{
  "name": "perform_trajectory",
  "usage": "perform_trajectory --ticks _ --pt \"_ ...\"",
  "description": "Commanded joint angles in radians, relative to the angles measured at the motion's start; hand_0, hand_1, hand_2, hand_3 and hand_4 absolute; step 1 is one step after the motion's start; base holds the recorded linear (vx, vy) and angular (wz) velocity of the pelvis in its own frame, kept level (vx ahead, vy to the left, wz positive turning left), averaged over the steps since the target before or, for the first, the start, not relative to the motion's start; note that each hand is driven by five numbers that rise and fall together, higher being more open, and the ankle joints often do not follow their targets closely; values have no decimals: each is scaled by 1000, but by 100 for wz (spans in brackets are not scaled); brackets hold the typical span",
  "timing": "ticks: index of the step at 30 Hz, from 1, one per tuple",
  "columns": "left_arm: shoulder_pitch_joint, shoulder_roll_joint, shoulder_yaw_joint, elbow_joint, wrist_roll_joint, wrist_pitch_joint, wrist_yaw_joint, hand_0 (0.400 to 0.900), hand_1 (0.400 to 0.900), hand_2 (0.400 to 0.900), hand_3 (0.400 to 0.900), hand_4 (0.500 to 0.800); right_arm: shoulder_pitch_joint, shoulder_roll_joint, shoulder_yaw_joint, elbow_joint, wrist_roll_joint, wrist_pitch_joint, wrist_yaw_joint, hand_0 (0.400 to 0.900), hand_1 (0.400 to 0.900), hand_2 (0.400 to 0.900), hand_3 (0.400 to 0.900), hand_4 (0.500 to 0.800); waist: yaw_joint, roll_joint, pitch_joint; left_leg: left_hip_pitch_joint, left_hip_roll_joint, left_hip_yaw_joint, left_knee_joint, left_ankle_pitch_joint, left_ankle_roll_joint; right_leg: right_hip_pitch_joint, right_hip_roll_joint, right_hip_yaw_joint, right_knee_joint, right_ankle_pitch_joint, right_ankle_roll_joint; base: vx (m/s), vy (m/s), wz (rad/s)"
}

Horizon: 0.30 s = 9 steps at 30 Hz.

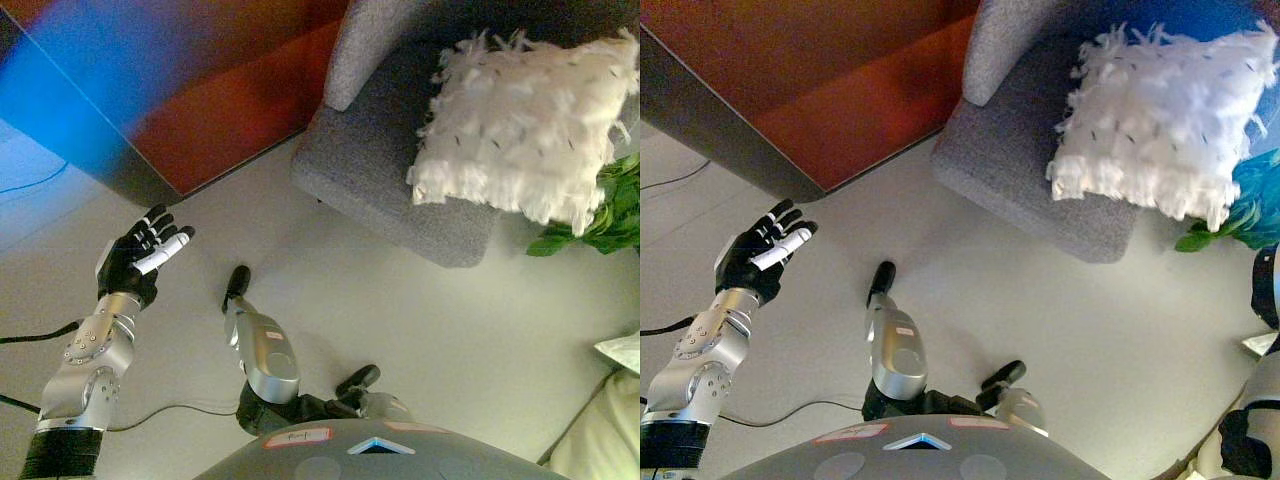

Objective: Pick up the pillow and put it on the sofa.

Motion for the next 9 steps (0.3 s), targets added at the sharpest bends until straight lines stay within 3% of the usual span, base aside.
perform_trajectory --ticks 1,4,9 --pt "-47 97 -31 -92 -16 -94 -3 900 900 900 900 800 -107 -106 68 -67 -78 -87 -96 900 900 900 900 800 38 -36 -29 70 44 61 24 -60 55 2 -58 -1 3 11 37 11 -33 0" --pt "-43 94 -31 -93 -13 -93 -4 900 900 900 900 800 -104 -108 69 -62 -61 -122 -107 900 900 900 900 800 39 -38 -34 74 46 63 25 -57 55 7 -55 -2 2 9 37 0 0 0" --pt "-19 73 -37 -106 3 -99 -31 900 900 900 900 800 -36 -78 7 -199 14 -263 -211 900 900 900 900 800 28 -46 -57 99 33 71 15 -61 60 24 -48 10 1 -1 37 41 48 0"
